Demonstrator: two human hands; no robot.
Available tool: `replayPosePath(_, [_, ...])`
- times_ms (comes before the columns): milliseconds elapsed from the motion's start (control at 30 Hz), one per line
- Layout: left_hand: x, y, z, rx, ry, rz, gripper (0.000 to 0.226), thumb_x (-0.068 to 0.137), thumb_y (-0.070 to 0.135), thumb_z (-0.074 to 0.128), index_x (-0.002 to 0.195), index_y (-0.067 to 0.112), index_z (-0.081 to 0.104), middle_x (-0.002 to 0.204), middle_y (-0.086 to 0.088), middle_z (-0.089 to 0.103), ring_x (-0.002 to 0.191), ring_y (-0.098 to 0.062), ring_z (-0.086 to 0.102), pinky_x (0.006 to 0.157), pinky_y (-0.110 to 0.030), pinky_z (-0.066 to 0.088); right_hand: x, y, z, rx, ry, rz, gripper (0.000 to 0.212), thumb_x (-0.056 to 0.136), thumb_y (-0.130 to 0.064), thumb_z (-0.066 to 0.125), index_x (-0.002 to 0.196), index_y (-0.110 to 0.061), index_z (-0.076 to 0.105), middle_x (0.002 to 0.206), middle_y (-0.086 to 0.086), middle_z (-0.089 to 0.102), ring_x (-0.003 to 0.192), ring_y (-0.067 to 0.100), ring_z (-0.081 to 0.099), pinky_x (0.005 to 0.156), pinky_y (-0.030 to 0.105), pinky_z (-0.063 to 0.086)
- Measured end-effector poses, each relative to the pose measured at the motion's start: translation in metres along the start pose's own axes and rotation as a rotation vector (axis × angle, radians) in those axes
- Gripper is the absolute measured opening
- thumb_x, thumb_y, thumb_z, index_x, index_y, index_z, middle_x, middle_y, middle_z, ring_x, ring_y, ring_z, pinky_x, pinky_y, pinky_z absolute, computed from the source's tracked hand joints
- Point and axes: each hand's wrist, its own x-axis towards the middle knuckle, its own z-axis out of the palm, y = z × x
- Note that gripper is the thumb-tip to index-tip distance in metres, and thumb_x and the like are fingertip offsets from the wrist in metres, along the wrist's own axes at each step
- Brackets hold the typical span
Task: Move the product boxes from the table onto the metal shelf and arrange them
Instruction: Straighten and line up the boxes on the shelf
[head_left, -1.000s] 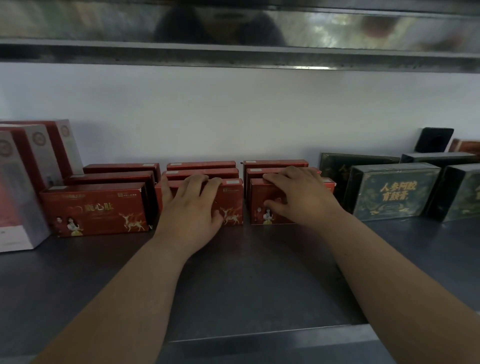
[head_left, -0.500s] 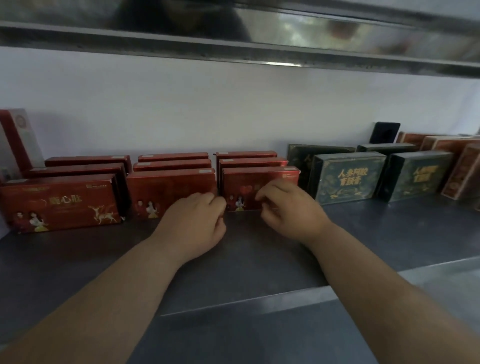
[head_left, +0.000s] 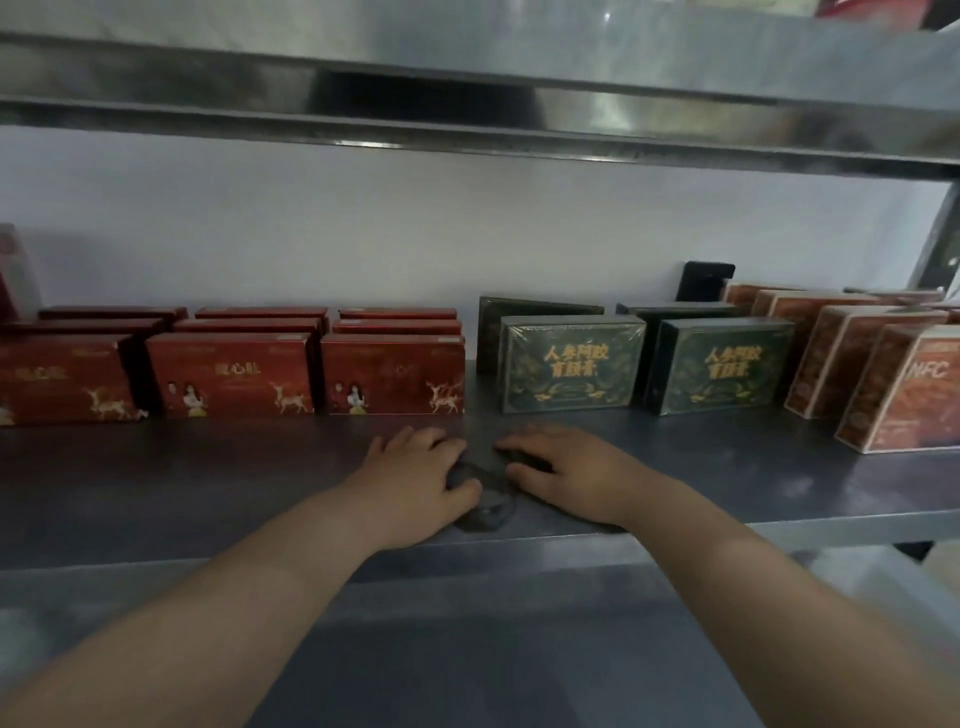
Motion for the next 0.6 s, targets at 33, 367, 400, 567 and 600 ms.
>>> replayPosePath(33, [0.002, 0.009, 0.001, 0.007, 0.000, -0.025, 0.071, 0.095, 0.064, 0.033, 0.155, 0.028, 0.025, 0.162, 0.000, 0.020, 0.149, -0.025, 0.015, 0.119, -0.054, 0.013, -0.007, 0.010, -0.005, -0.002, -0.013, -0.004, 0.048, 0.103, -0.050, 0.046, 0.149, -0.036, 0.046, 0.157, -0.008, 0.042, 0.143, 0.011, 0.036, 0.116, 0.025, 0.025])
replayPosePath(367, [0.033, 0.058, -0.026, -0.045, 0.063, 0.245, 0.040, 0.096, 0.049, 0.051, 0.135, 0.039, 0.053, 0.133, 0.013, 0.052, 0.120, -0.008, 0.049, 0.100, -0.032, 0.044, -0.028, 0.087, -0.058, -0.206, 0.071, -0.154, 0.030, 0.097, -0.044, 0.056, 0.122, -0.031, 0.066, 0.121, -0.008, 0.065, 0.112, 0.013, 0.059, 0.092, 0.036, 0.051])
replayPosePath(400, [0.042, 0.062, -0.037, -0.059, 0.105, 0.277, 0.035, 0.095, 0.047, 0.053, 0.129, 0.040, 0.057, 0.124, 0.015, 0.055, 0.111, -0.004, 0.052, 0.094, -0.028, 0.046, -0.025, 0.090, -0.068, -0.202, 0.133, -0.180, 0.027, 0.096, -0.041, 0.058, 0.119, -0.029, 0.068, 0.117, -0.007, 0.067, 0.109, 0.013, 0.060, 0.091, 0.036, 0.052])
replayPosePath(567, [0.092, 0.060, -0.102, -0.314, 0.424, 0.333, 0.020, 0.092, 0.025, 0.063, 0.111, 0.031, 0.068, 0.094, 0.017, 0.062, 0.084, 0.001, 0.058, 0.071, -0.012, 0.042, 0.007, 0.108, -0.126, -0.160, 0.355, -0.215, 0.032, 0.094, -0.041, 0.051, 0.110, -0.024, 0.073, 0.103, -0.003, 0.069, 0.095, 0.015, 0.064, 0.082, 0.037, 0.054])
replayPosePath(600, [0.105, 0.055, -0.114, -0.326, 0.428, 0.322, 0.020, 0.093, 0.027, 0.062, 0.112, 0.033, 0.067, 0.096, 0.017, 0.062, 0.086, 0.001, 0.058, 0.073, -0.016, 0.045, 0.016, 0.115, -0.135, -0.163, 0.354, -0.180, 0.030, 0.095, -0.039, 0.052, 0.111, -0.023, 0.072, 0.105, -0.002, 0.069, 0.096, 0.016, 0.063, 0.084, 0.038, 0.054])
